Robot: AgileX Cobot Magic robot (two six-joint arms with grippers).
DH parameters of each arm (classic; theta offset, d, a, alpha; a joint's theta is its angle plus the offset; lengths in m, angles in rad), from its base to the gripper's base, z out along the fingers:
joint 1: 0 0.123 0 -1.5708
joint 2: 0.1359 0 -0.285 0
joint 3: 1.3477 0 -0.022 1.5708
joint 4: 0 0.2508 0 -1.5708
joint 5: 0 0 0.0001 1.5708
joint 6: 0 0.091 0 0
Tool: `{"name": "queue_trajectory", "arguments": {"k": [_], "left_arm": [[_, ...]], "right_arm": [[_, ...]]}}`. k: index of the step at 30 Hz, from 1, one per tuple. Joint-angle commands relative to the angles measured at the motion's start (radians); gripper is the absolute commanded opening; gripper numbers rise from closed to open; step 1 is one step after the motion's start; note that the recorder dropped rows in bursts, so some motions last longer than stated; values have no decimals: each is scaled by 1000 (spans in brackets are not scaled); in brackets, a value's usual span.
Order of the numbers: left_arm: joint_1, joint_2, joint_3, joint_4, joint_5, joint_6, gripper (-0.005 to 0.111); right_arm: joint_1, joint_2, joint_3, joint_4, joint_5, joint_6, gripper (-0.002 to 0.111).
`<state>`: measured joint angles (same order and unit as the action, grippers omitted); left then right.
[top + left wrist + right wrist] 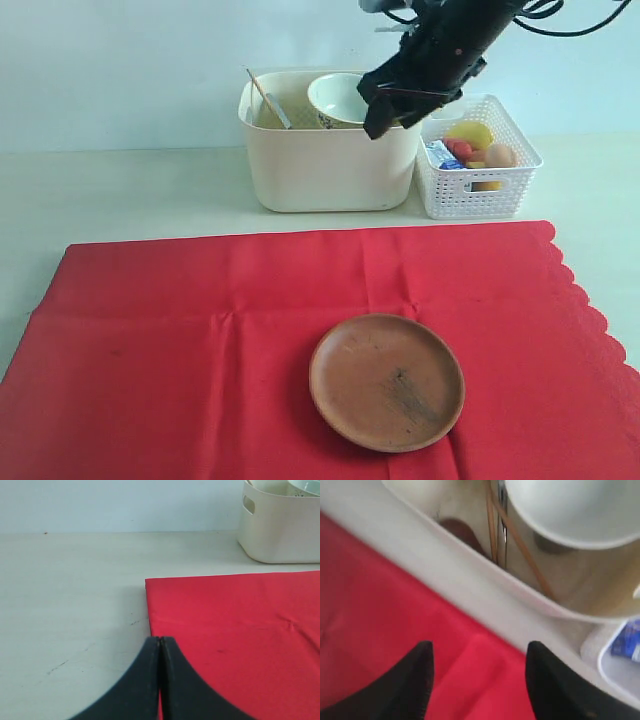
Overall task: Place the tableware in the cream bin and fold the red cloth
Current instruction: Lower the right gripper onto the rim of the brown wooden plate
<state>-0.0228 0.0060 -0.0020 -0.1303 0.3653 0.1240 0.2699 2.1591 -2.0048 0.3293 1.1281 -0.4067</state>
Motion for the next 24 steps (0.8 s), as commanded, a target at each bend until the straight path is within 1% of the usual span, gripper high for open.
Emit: {"name": "queue_trajectory", "arguments": {"k": [1,5,13,19,24], "left_arm": [[-7,-6,2,-4,-10,-2,0],[-7,-6,2,-4,-10,-2,0],[-7,-6,2,-4,-10,-2,0],[-7,-6,2,-4,-10,-2,0],[-7,-6,2,-4,-10,-2,0]], "right_arm": [[-2,-18,23,-63,93,105,52],[-2,-41,87,-77,90,124,52],[-2,-119,266,-77,9,122,52],[-2,-193,435,-70,-50,122,52],[-2,-251,607,-29,-129,102,52]]}}
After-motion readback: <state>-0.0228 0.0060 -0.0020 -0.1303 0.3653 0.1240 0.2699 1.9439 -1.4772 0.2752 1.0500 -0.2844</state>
